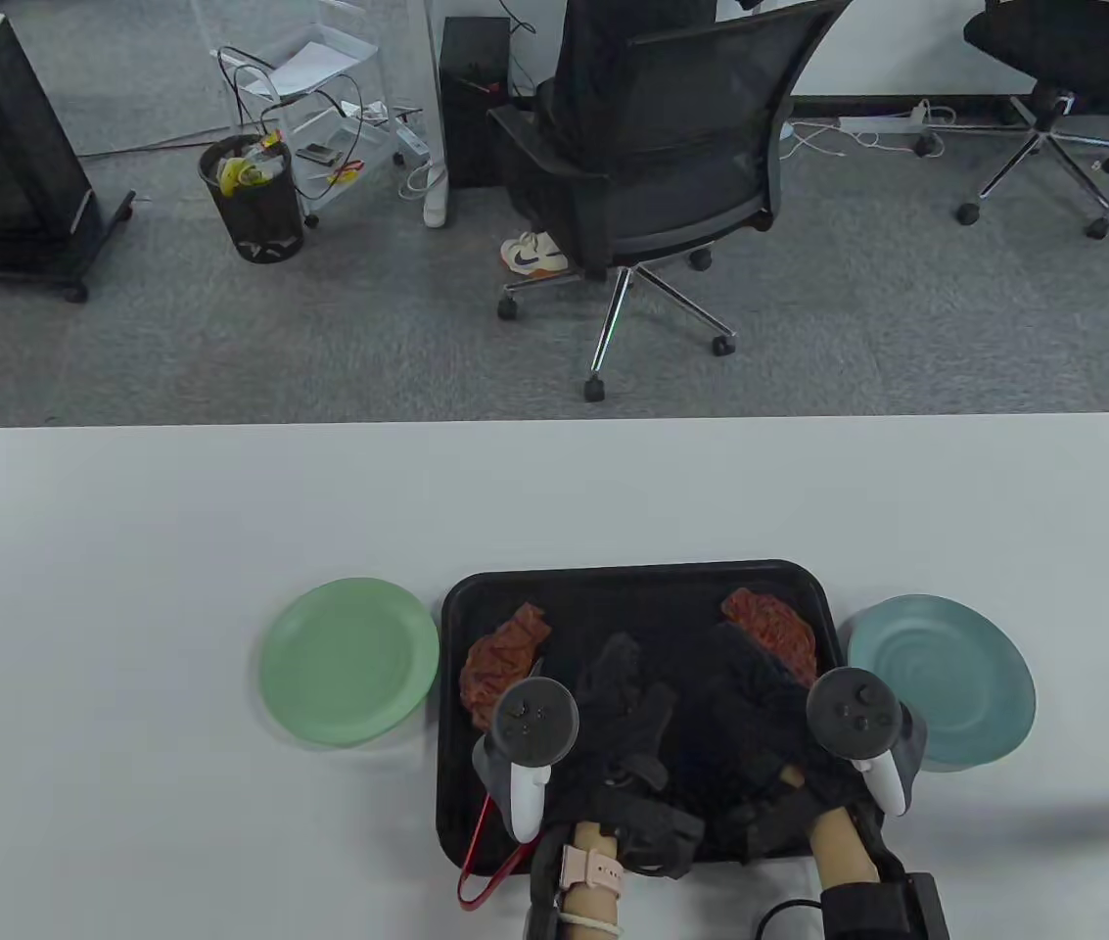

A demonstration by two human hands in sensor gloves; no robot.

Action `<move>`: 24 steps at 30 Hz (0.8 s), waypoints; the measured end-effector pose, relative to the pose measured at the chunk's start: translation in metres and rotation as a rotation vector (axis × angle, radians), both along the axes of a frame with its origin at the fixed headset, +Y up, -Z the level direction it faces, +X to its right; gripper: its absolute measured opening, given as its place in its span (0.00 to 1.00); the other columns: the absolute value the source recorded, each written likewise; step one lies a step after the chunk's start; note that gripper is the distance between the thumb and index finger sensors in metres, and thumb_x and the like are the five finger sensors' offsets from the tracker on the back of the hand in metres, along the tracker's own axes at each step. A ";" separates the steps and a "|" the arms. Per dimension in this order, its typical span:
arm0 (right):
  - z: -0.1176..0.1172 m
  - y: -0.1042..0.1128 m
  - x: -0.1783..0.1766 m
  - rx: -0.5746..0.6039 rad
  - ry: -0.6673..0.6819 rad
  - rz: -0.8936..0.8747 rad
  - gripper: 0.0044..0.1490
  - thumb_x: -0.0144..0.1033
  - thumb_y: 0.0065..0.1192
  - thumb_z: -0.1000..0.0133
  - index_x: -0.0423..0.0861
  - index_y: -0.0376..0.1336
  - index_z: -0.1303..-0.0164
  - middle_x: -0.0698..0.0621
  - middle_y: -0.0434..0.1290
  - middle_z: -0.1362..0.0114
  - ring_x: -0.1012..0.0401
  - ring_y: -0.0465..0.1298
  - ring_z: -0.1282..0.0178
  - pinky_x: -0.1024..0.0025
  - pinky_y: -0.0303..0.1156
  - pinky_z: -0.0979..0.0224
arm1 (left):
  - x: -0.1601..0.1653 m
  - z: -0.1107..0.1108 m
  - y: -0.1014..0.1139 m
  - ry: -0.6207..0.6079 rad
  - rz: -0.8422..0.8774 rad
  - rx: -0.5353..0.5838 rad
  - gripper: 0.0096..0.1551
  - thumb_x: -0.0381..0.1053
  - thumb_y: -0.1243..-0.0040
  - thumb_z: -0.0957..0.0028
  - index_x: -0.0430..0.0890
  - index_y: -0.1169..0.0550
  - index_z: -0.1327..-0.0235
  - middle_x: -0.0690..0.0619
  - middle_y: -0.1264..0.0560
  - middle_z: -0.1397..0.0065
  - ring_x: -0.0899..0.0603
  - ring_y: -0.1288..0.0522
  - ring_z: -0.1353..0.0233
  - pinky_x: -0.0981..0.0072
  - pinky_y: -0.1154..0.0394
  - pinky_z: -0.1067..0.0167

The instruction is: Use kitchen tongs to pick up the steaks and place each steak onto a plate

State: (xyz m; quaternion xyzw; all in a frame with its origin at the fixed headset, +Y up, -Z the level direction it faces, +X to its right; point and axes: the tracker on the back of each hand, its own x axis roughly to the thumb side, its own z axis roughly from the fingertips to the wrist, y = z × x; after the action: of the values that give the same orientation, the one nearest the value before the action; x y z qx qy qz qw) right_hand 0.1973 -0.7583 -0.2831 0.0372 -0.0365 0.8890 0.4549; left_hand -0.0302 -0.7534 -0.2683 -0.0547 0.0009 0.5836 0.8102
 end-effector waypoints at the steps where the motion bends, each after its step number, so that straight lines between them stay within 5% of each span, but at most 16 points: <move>1: 0.000 0.000 0.001 -0.003 0.002 0.000 0.41 0.41 0.59 0.47 0.40 0.53 0.24 0.32 0.61 0.26 0.36 0.67 0.35 0.44 0.68 0.35 | 0.000 0.000 -0.001 0.004 0.002 -0.002 0.46 0.56 0.41 0.52 0.43 0.43 0.23 0.36 0.41 0.25 0.27 0.36 0.32 0.43 0.32 0.36; 24: 0.001 -0.001 0.007 -0.032 0.000 -0.018 0.42 0.42 0.59 0.47 0.39 0.52 0.24 0.31 0.61 0.25 0.36 0.66 0.35 0.44 0.67 0.36 | -0.002 0.001 -0.004 0.012 -0.010 -0.022 0.46 0.56 0.42 0.52 0.42 0.43 0.23 0.36 0.41 0.25 0.27 0.36 0.32 0.43 0.32 0.36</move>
State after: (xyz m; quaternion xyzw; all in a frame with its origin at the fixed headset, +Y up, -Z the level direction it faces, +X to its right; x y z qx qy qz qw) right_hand 0.2040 -0.7590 -0.2822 0.0296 -0.0224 0.8853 0.4635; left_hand -0.0321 -0.7573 -0.2677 -0.0602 0.0124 0.5800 0.8123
